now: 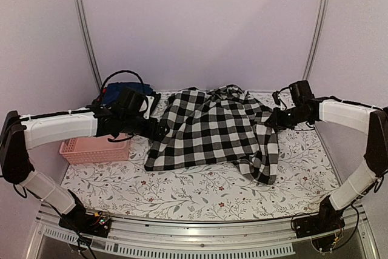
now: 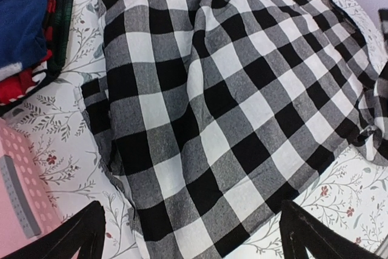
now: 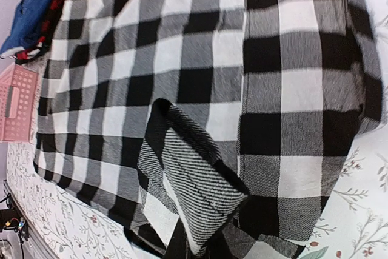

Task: Fold and stack the mixed laundry pile
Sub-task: Adjust the flattened shirt at the center of the board.

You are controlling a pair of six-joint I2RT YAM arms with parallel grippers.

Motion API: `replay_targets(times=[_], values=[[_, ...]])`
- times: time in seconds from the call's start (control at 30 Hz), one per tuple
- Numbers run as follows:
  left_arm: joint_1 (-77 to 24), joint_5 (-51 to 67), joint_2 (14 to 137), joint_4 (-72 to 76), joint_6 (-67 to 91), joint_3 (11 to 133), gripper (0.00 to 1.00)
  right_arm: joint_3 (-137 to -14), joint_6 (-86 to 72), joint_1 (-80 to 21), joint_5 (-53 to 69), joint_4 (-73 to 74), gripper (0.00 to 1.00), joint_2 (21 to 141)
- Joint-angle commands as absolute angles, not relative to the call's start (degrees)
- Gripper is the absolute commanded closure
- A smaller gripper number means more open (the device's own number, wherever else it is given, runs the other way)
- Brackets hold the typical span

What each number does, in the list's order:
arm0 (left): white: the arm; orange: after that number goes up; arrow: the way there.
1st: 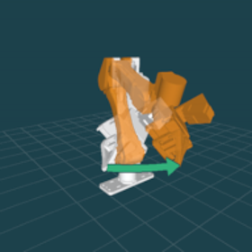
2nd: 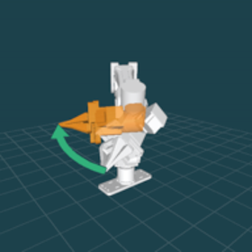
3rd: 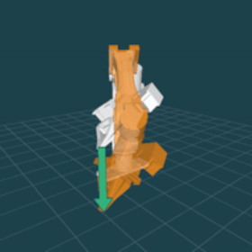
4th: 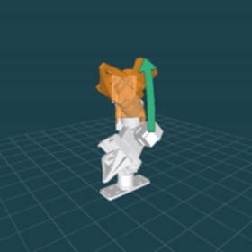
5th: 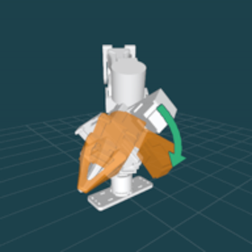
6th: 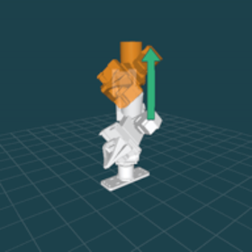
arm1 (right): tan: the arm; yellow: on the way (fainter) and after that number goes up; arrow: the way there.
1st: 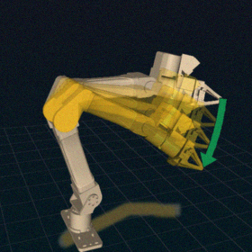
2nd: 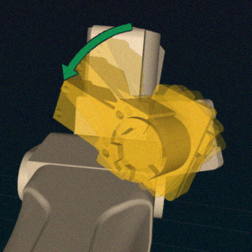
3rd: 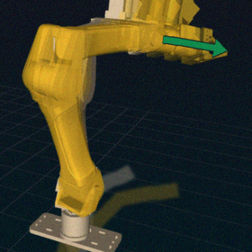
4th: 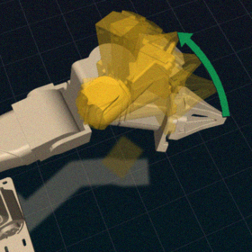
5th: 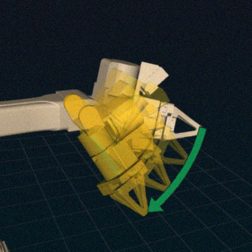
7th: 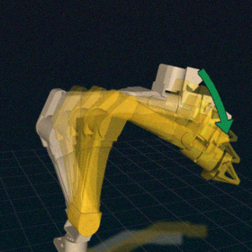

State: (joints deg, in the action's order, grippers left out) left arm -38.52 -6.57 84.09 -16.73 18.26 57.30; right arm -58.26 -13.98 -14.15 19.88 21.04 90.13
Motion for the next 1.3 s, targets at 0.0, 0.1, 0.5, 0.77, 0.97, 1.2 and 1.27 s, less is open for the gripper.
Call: replay_targets(times=[0.0, 0.1, 0.5, 0.77, 0.97, 1.2, 1.27], values=[[-39.07, -2.40, 81.18, -17.40, 19.47, 51.82, 0.02, -61.03, -12.41, -12.96, 20.53, 22.75, 1.00, 78.87], [-39.16, -0.54, 81.84, -17.40, 21.41, 48.37, 0.11, -60.99, -12.15, -12.66, 22.57, 25.06, 1.00, 71.99], [-42.37, 1.49, 92.93, -14.49, 18.79, 53.56, 0.19, -64.34, -8.88, -13.32, 44.32, 35.69, 1.00, 49.35], [-48.70, 2.58, 102.58, -11.71, 11.59, 62.72, 0.15, -61.42, -14.70, -14.30, 56.09, 33.43, 1.00, 41.54], [-49.66, 4.20, 103.64, -12.40, 11.64, 61.87, 0.17, -55.26, -18.66, -18.49, 55.14, 24.69, 1.00, 45.00], [-49.14, 2.59, 96.45, -10.58, 14.07, 54.07, 0.20, -56.35, -12.51, -19.17, 48.66, 19.76, 1.00, 65.03], [-48.35, 1.03, 94.42, -10.46, 14.82, 52.74, 0.20, -56.42, -10.84, -21.81, 47.70, 19.03, 1.00, 70.03]])
